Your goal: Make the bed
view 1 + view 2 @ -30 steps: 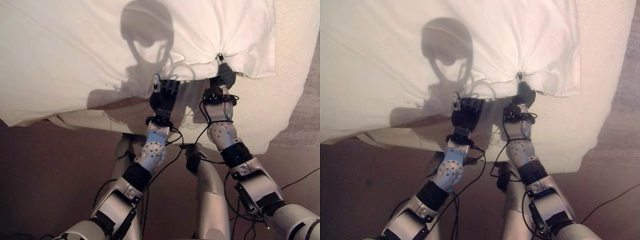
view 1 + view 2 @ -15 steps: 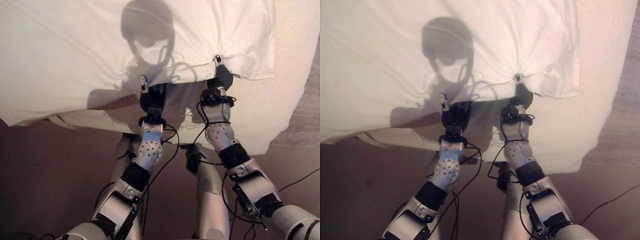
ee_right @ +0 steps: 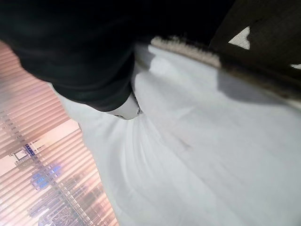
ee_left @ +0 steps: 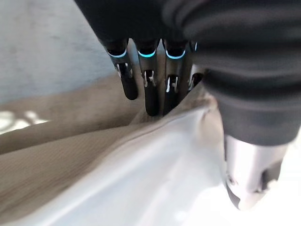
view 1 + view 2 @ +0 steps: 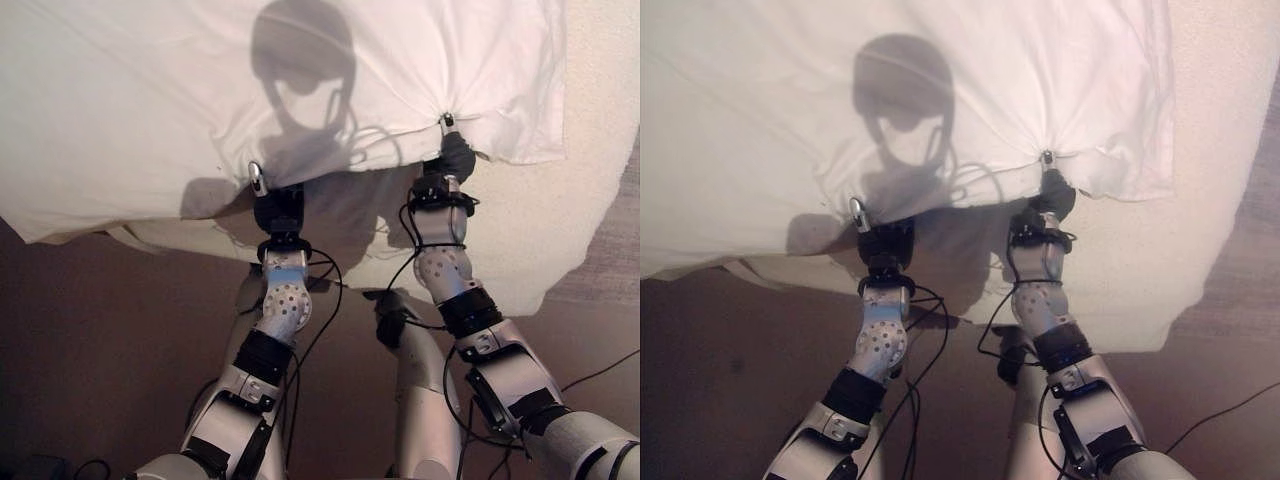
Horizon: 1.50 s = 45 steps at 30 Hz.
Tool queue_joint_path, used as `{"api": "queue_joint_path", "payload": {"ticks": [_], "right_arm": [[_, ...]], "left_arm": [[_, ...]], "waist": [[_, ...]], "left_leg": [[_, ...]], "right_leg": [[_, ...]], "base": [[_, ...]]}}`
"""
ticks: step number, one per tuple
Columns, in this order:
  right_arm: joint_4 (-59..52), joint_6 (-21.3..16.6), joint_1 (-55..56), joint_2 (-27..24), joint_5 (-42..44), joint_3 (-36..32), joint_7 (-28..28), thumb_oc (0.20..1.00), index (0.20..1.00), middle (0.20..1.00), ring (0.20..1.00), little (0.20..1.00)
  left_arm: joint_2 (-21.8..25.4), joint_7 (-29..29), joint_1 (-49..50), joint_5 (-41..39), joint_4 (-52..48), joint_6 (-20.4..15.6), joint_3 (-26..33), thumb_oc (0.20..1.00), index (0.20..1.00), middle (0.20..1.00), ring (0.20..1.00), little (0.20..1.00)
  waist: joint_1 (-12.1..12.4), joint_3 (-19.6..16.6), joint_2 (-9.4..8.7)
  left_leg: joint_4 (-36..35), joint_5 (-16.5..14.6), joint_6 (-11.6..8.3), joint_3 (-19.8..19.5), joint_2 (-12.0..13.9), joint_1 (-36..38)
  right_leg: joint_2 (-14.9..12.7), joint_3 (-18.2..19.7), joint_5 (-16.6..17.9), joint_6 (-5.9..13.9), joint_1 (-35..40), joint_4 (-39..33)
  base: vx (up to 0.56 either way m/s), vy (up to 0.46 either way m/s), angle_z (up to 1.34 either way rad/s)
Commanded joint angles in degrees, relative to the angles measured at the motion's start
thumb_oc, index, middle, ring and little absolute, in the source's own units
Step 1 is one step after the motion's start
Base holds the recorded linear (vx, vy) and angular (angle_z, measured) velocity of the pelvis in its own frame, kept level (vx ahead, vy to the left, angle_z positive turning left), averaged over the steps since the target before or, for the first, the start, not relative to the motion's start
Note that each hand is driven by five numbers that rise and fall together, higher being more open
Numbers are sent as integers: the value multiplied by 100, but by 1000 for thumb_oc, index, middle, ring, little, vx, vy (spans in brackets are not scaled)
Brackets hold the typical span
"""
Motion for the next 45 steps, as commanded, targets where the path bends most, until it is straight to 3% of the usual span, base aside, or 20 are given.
{"api": "queue_joint_path", "payload": {"ticks": [1,16,17,18,19,33,38,42,43,45], "right_arm": [[-434,-652,217,-628,12,-972,-76,200,200,200,200,200],[-378,-385,363,-997,-68,-954,264,200,200,200,200,200],[-380,-350,379,-1023,-92,-937,304,200,200,200,200,200],[-382,-325,391,-1049,-114,-918,331,200,200,200,200,200],[-368,-287,396,-1060,-146,-876,356,200,200,200,200,200],[-449,-94,774,-943,-135,-655,566,200,200,200,200,200],[-428,-54,1176,-937,-96,-837,614,200,200,200,200,200],[-477,-6,2009,-852,-59,-1189,723,200,200,200,200,200],[-455,12,2231,-795,-52,-1274,754,200,200,200,200,200],[-408,54,2382,-772,-93,-1323,754,200,200,200,200,200]], "left_arm": [[638,182,213,484,-106,-691,1196,1000,1000,1000,1000,1000],[1783,396,9,1281,268,-526,1880,1000,1000,1000,1000,1000],[1849,418,-19,1365,271,-518,1908,953,953,953,953,953],[1912,433,-35,1459,287,-508,1925,420,420,420,420,420],[1967,475,-101,1529,277,-512,1923,200,200,200,200,200],[1972,385,206,1947,-127,-395,1949,200,200,200,200,200],[1934,198,565,1934,-307,-360,2120,200,200,200,200,200],[1772,4,1028,1870,-410,-289,2245,200,200,200,200,200],[1696,-60,1122,1828,-423,-279,2253,200,200,200,200,200],[1672,-145,1215,1754,-417,-250,2266,200,200,200,200,200]], "waist": [[110,-114,62],[113,-114,260],[106,-114,269],[102,-114,275],[87,-114,274],[46,-114,257],[97,-114,228],[71,-114,352],[45,-114,393],[34,-114,414]], "left_leg": [[700,-1019,-162,76,15,204],[777,-1015,-176,109,1,234],[783,-1013,-178,109,0,231],[794,-1009,-177,110,-3,228],[800,-1008,-179,117,-4,224],[819,-960,-181,118,-39,206],[836,-1038,-128,100,-131,410],[937,-1325,70,255,-413,1063],[829,-1363,149,317,-553,1330],[714,-1403,228,348,-679,1647]], "right_leg": [[234,-4,614,358,-60,18],[223,136,559,318,-86,111],[222,154,557,316,-95,120],[222,165,557,314,-96,129],[220,178,552,310,-104,132],[211,229,596,289,-109,107],[126,224,718,382,91,47],[-258,440,909,570,556,245],[-422,533,1094,665,690,301],[-530,645,1206,691,802,435]], "base": [[0,0,0],[3,12,0],[0,0,0],[0,0,0],[0,0,0],[-5,2,0],[-28,73,6],[-17,234,22],[5,304,31],[10,247,28]]}}
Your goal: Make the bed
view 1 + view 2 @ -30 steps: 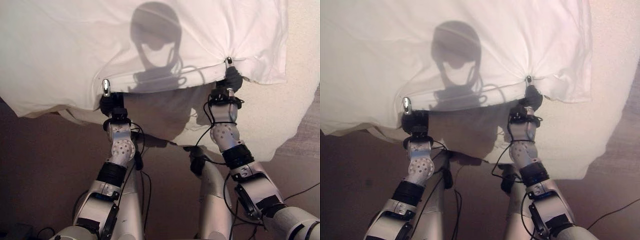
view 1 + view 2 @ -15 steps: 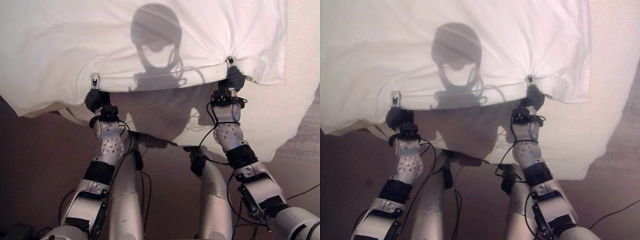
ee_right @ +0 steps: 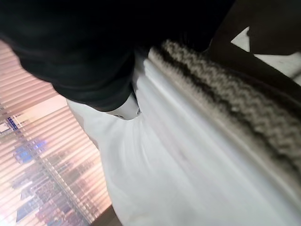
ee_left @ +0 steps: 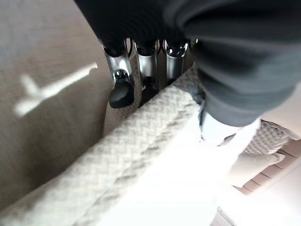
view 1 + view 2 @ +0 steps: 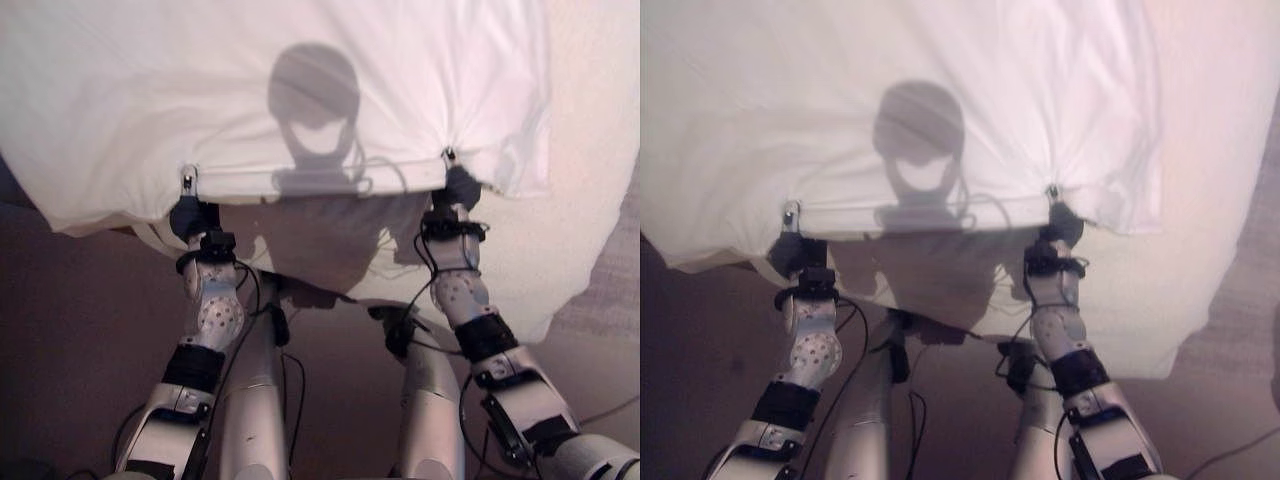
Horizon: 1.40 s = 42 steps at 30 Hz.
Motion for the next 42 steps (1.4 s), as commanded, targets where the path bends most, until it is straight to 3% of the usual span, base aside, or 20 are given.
{"api": "queue_joint_path", "payload": {"ticks": [1,5,6,11,12,13,15,18,23,24,27,28,30,32,36,38,39,40,41,42], "right_arm": [[-328,-402,903,-608,-123,-1276,-84,200,200,200,200,200],[-37,-158,1264,-625,-119,-1436,234,200,200,200,200,200],[41,-187,1447,-622,-264,-1495,348,200,200,200,200,200],[53,-16,1629,-894,-115,-1581,618,200,200,200,200,200],[-11,59,1663,-931,-186,-1473,640,200,200,200,200,200],[-68,87,1673,-928,-166,-1493,691,200,200,200,200,200],[-72,151,1827,-861,-63,-1408,733,200,200,200,200,200],[-52,249,2157,-940,-18,-1554,733,200,200,200,200,200],[-371,408,2686,-984,-342,-1942,674,200,200,200,200,200],[-478,406,2776,-907,-440,-2048,621,200,200,200,200,200],[-427,364,2728,-848,-581,-2006,526,200,200,200,200,200],[-354,421,2679,-734,-488,-1939,612,200,200,200,200,200],[-368,384,2599,-672,-473,-1861,741,200,200,200,200,200],[-488,339,2762,-681,-481,-1911,804,200,200,200,200,200],[-444,270,2892,-875,-439,-1924,854,200,200,200,200,200],[-430,297,2784,-934,-457,-1845,783,200,200,200,200,200],[-399,296,2762,-945,-422,-1889,793,200,200,200,200,200],[-396,295,2759,-946,-420,-1887,794,200,200,200,200,200],[-289,312,2754,-962,-375,-1919,711,200,200,200,200,200],[-294,309,2776,-952,-350,-1920,689,200,200,200,200,200]], "left_arm": [[327,-92,289,-148,-393,-523,1340,200,200,200,200,200],[607,-420,720,-6,-534,-363,1523,200,200,200,200,200],[561,-351,848,124,-495,-515,1643,200,200,200,200,200],[331,-749,1076,-32,-656,-311,1718,200,200,200,200,200],[388,-693,1134,104,-767,-349,1751,200,200,200,200,200],[453,-647,1106,84,-827,-415,1902,200,200,200,200,200],[586,-578,1235,195,-806,-432,1955,200,200,200,200,200],[829,-580,1239,230,-797,-399,2101,200,200,200,200,200],[948,-879,1165,287,-952,-219,1939,200,200,200,200,200],[946,-953,1075,374,-1037,-145,1743,200,200,200,200,200],[1098,-988,1191,629,-1091,-68,1723,200,200,200,200,200],[1156,-916,1260,712,-1170,8,1698,200,200,200,200,200],[1152,-967,1268,793,-1112,36,1677,200,200,200,200,200],[1042,-955,1509,843,-1241,49,1753,200,200,200,200,200],[602,-1039,1637,691,-1277,109,1654,200,200,200,200,200],[546,-988,1780,799,-1450,94,1699,200,200,200,200,200],[594,-945,1802,752,-1468,69,1817,200,200,200,200,200],[595,-945,1802,751,-1468,69,1820,200,200,200,200,200],[657,-886,1854,752,-1436,17,1854,200,200,200,200,200],[658,-877,1861,740,-1441,36,1854,200,200,200,200,200]], "waist": [[-8,-136,387],[96,-136,394],[118,-136,343],[256,-138,527],[424,-136,509],[386,-140,366],[370,-420,353],[182,-754,450],[35,-1011,523],[-112,-992,517],[-93,-988,617],[-290,-927,606],[-183,-946,504],[-160,-1015,512],[-165,-1031,702],[34,-864,679],[-28,-839,624],[-22,-836,625],[-17,-969,601],[6,-1031,620]], "left_leg": [[247,-1061,-2,35,-390,860],[275,-1181,231,380,-600,1473],[106,-1236,196,401,-777,1828],[783,-1287,-366,275,-665,2149],[1213,-1163,-581,-293,-544,2013],[1142,-1146,-672,-716,230,2045],[427,-643,-857,-1049,982,2198],[-1027,329,-1183,-826,1511,2706],[-1157,-152,-1125,-908,656,2989],[-680,-568,-895,-877,312,2810],[-579,-854,-496,-540,-161,2961],[-688,-797,-221,-394,-569,3135],[-1088,-732,-176,-251,-856,3411],[-1159,-849,-164,-311,-1026,3593],[413,-1253,-506,-498,-1038,3083],[897,-1257,-579,-969,-714,2892],[889,-1343,-631,-977,-111,2940],[899,-1353,-632,-969,-106,2940],[417,-663,-718,-1115,895,2992],[101,-441,-770,-1365,961,3077]], "right_leg": [[135,540,1248,670,-223,82],[415,-33,1075,697,120,1038],[977,-190,606,633,456,514],[1254,-234,78,81,1450,-572],[1212,-50,3,-10,1602,-571],[951,67,68,78,1621,-535],[667,128,106,255,1783,-666],[100,329,365,506,2022,-781],[-732,353,1528,775,2526,-1136],[-1062,297,2006,775,2636,-1098],[-1274,-168,1688,692,2580,-124],[-161,131,1068,580,2261,894],[680,-477,878,663,1764,783],[865,-865,702,588,1791,200],[850,-560,158,-74,1850,-411],[703,-336,155,-95,1905,-253],[537,-171,186,11,1848,-125],[540,-161,181,12,1842,-116],[164,33,135,102,1897,-221],[101,206,147,142,1892,-181]], "base": [[53,363,11],[73,281,-22],[75,79,-10],[89,101,17],[8,249,-22],[61,395,-50],[186,520,-53],[123,654,2],[60,522,31],[115,617,110],[77,698,101],[140,1025,23],[108,576,-25],[75,262,-81],[-18,228,31],[-59,408,-14],[-42,268,-118],[0,543,-92],[34,619,-3],[76,890,-21]]}}
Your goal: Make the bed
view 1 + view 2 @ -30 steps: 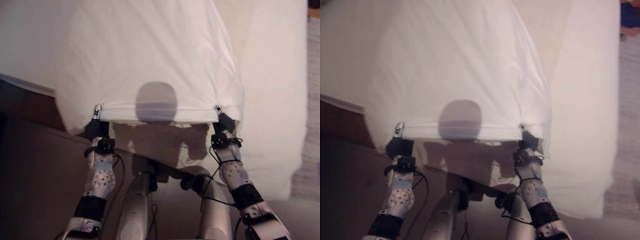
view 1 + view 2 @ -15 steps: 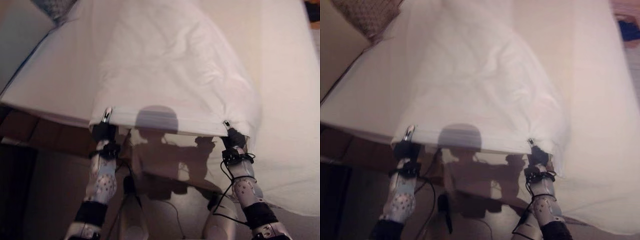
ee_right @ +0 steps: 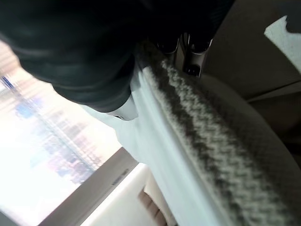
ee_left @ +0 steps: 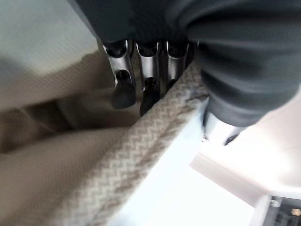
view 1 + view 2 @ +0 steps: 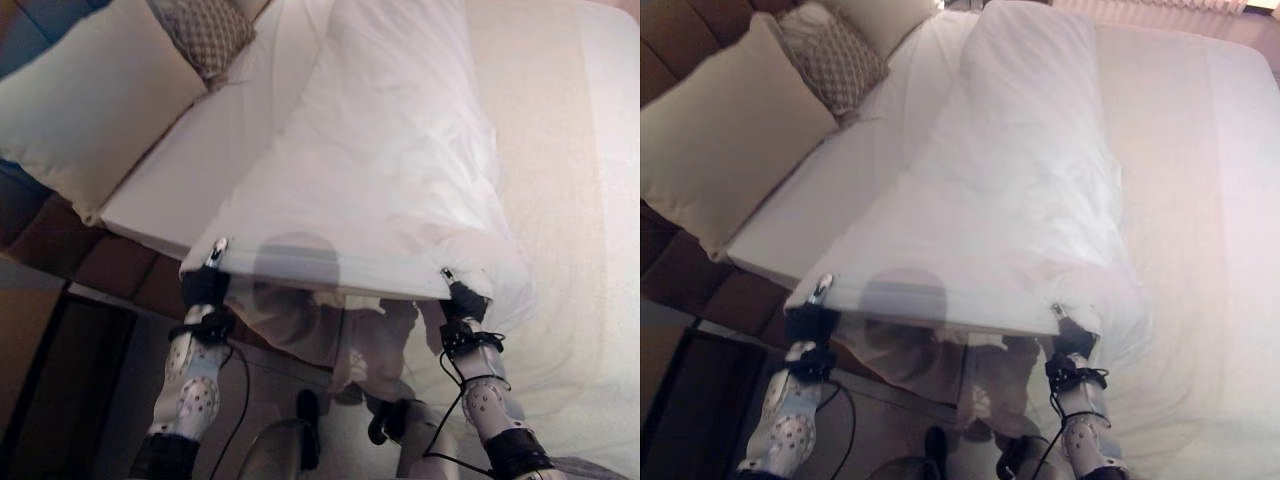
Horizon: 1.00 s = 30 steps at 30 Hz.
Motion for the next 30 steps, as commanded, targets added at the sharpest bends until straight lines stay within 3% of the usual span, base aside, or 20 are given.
{"api": "queue_joint_path", "payload": {"ticks": [1,3,4,5,6,8,9,10,11,13,14,15,17,18,21,23,24,26,28,30], "right_arm": [[-18,-700,407,-945,262,-1322,-445,200,200,200,200,200],[-69,-624,548,-1009,161,-1478,-473,200,200,200,200,200],[-71,-623,549,-1008,160,-1477,-474,200,200,200,200,200],[-295,-596,698,-967,51,-1672,-524,200,200,200,200,200],[-370,-609,686,-888,46,-1724,-540,200,200,200,200,200],[-324,-640,638,-835,-6,-1684,-625,200,200,200,200,200],[-234,-619,483,-731,-67,-1554,-685,200,200,200,200,200],[-233,-619,479,-730,-68,-1551,-686,200,200,200,200,200],[-228,-600,364,-561,-32,-1399,-596,200,200,200,200,200],[-234,-597,315,-492,-34,-1241,-472,200,200,200,200,200],[-234,-598,318,-492,-33,-1240,-471,200,200,200,200,200],[-294,-564,477,-526,-108,-1185,-340,200,200,200,200,200],[-266,-556,553,-588,-102,-1214,-333,200,200,200,200,200],[-225,-610,588,-648,-102,-1223,-316,200,200,200,200,200],[-180,-594,287,-782,-216,-959,-387,200,200,200,200,200],[-249,-651,398,-890,-194,-1077,-428,200,200,200,200,200],[-226,-670,398,-895,-178,-1099,-470,200,200,200,200,200],[-375,-614,503,-919,-226,-1174,-434,200,200,200,200,200],[-434,-627,608,-920,-245,-1333,-492,200,200,200,200,200],[-433,-625,546,-841,-277,-1325,-561,200,200,200,200,200]], "left_arm": [[559,281,-106,-260,-821,-1008,1733,200,200,200,200,200],[555,219,-55,-205,-826,-933,1714,200,200,200,200,200],[555,219,-54,-206,-827,-933,1714,200,200,200,200,200],[555,114,-84,-130,-899,-803,1534,200,200,200,200,200],[562,121,-75,66,-949,-783,1476,200,200,200,200,200],[542,78,-68,60,-1033,-760,1461,200,200,200,200,200],[568,109,-71,185,-985,-727,1469,200,200,200,200,200],[568,111,-71,187,-986,-725,1472,200,200,200,200,200],[587,131,30,189,-999,-703,1508,200,200,200,200,200],[531,199,147,247,-998,-696,1512,200,200,200,200,200],[529,201,152,249,-1002,-695,1512,200,200,200,200,200],[360,237,333,255,-1069,-706,1480,200,200,200,200,200],[254,224,370,236,-1074,-674,1421,200,200,200,200,200],[110,188,419,221,-1052,-662,1408,200,200,200,200,200],[-41,251,390,249,-1021,-700,1466,200,200,200,200,200],[-28,282,481,198,-1043,-726,1555,200,200,200,200,200],[5,264,441,161,-1045,-728,1499,200,200,200,200,200],[3,198,404,203,-1134,-684,1398,200,200,200,200,200],[-15,242,300,225,-1149,-656,1253,200,200,200,200,200],[68,225,204,286,-1161,-634,1198,200,200,200,200,200]], "waist": [[213,-387,207],[145,-547,220],[142,-542,217],[60,-544,107],[32,-463,66],[57,-432,133],[130,-421,138],[126,-414,133],[195,-382,25],[292,-388,-35],[304,-393,-37],[284,-387,-103],[254,-440,-43],[216,-398,91],[606,-189,57],[308,-234,53],[285,-256,117],[313,-184,220],[149,-15,140],[126,116,76]], "left_leg": [[-978,1172,58,-633,860,498],[-1414,727,-20,-706,460,832],[-1418,730,-17,-707,455,840],[-1296,393,85,-570,59,786],[-1125,275,195,-509,-183,718],[-1108,75,270,-369,-157,785],[-1207,61,501,79,-387,849],[-1207,59,500,78,-391,854],[-1385,214,720,415,-660,903],[-1680,283,794,598,-816,1158],[-1689,286,793,611,-816,1163],[-1695,232,797,600,-978,1307],[-1619,203,744,565,-965,1245],[-1407,225,720,408,-955,1114],[-451,9,640,-72,-943,624],[-502,96,487,771,141,681],[-635,249,401,893,435,732],[-1043,284,368,712,200,751],[-1128,298,392,691,12,590],[-951,173,489,597,-184,404]], "right_leg": [[-275,404,507,683,-184,-48],[-716,502,855,931,64,-168],[-721,501,857,934,73,-171],[-1202,506,1797,1107,222,-530],[-1461,308,2234,1167,276,-737],[-1511,44,1952,1153,292,-553],[-1442,-595,1660,1075,410,55],[-1450,-592,1650,1076,410,69],[-652,-958,1374,1060,319,829],[-125,-1194,1192,1088,-27,1028],[-121,-1179,1192,1088,-37,1029],[159,-1263,1229,1088,-193,550],[168,-1144,1129,974,-122,42],[315,-829,1074,780,-461,109],[231,-735,1000,634,-394,98],[7,-772,733,543,-452,15],[-43,-763,596,472,-498,60],[-99,-705,616,485,-562,241],[-450,-771,806,629,-655,380],[-579,-717,892,677,-736,359]], "base": [[112,697,-54],[85,589,-46],[4,590,2],[-74,530,23],[-61,685,57],[-40,480,79],[-58,453,30],[-109,907,5],[-61,566,0],[-28,424,-121],[-10,182,-197],[-56,111,-83],[-96,96,28],[-108,106,52],[-156,107,-11],[-194,171,-34],[-112,238,76],[-94,271,22],[-190,177,-10],[-178,129,70]]}}
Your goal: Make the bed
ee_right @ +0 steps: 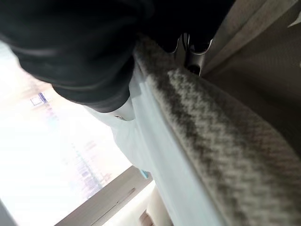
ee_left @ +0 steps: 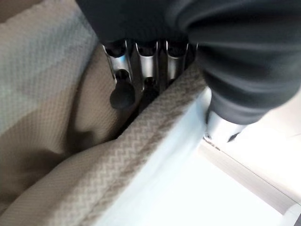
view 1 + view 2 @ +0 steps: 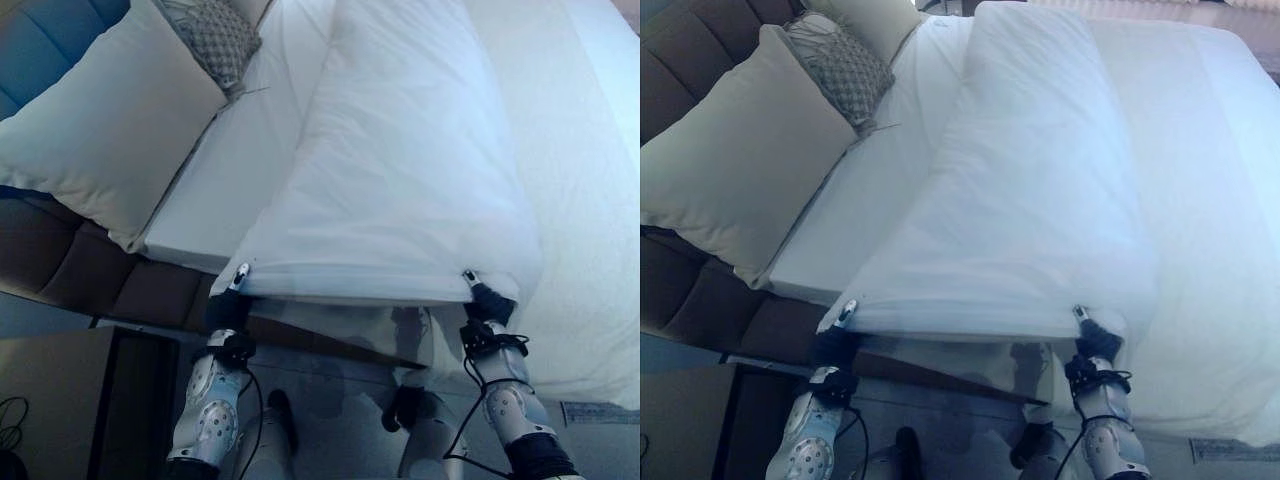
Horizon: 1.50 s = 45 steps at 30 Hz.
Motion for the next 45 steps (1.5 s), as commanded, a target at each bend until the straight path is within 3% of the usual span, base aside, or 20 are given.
{"api": "queue_joint_path", "payload": {"ticks": [1,2,4,10,16,25,38,45], "right_arm": [[-51,-605,93,-487,-34,-970,-317,200,200,200,200,200],[-51,-605,92,-485,-35,-971,-318,200,200,200,200,200],[145,-581,55,-337,-20,-948,-376,200,200,200,200,200],[688,-411,99,-271,-191,-873,-370,200,200,200,200,200],[1336,-314,60,-617,-398,-721,-430,200,200,200,200,200],[1854,-308,-375,-1212,-419,-487,-584,200,200,200,200,200],[3294,59,-827,-1324,-581,-40,-743,200,200,200,200,200],[4321,252,-1203,-1625,-735,34,-616,200,200,200,200,200]], "left_arm": [[743,208,21,-64,-985,-1042,1416,200,200,200,200,200],[746,209,19,-63,-984,-1042,1416,200,200,200,200,200],[843,237,-45,21,-845,-984,1340,200,200,200,200,200],[891,296,63,187,-416,-854,1332,200,200,200,200,200],[989,334,163,242,488,-765,1094,200,200,200,200,200],[1402,685,-515,492,1296,-816,630,200,200,200,200,200],[1118,1074,-969,522,2405,-577,9,200,200,200,200,200],[1265,1023,-1578,1026,3797,-285,-381,200,200,200,200,200]], "waist": [[216,-3,105],[213,-3,101],[218,195,4],[279,380,-119],[239,380,14],[27,380,209],[-5,380,122],[10,380,279]], "left_leg": [[-383,-254,143,-262,-107,378],[-377,-256,146,-265,-111,374],[-283,-292,271,-256,-360,203],[51,-346,364,-250,-519,-223],[456,-306,379,-308,-462,-1226],[1087,-245,342,-241,-381,-2908],[1968,-347,305,-314,-119,-4187],[2508,-460,353,-388,-219,-4826]], "right_leg": [[-129,97,612,755,-365,66],[-136,97,611,758,-366,71],[-353,101,684,815,-402,57],[-536,79,685,796,-705,184],[-570,131,746,768,-1483,285],[-763,544,602,618,-2931,719],[-755,939,335,402,-4187,1438],[-863,1130,22,258,-4736,2066]], "base": [[-93,103,50],[-142,179,24],[-147,175,21],[-87,28,12],[-107,-35,2],[-77,-8,5],[-10,-35,-4],[6,7,8]]}}
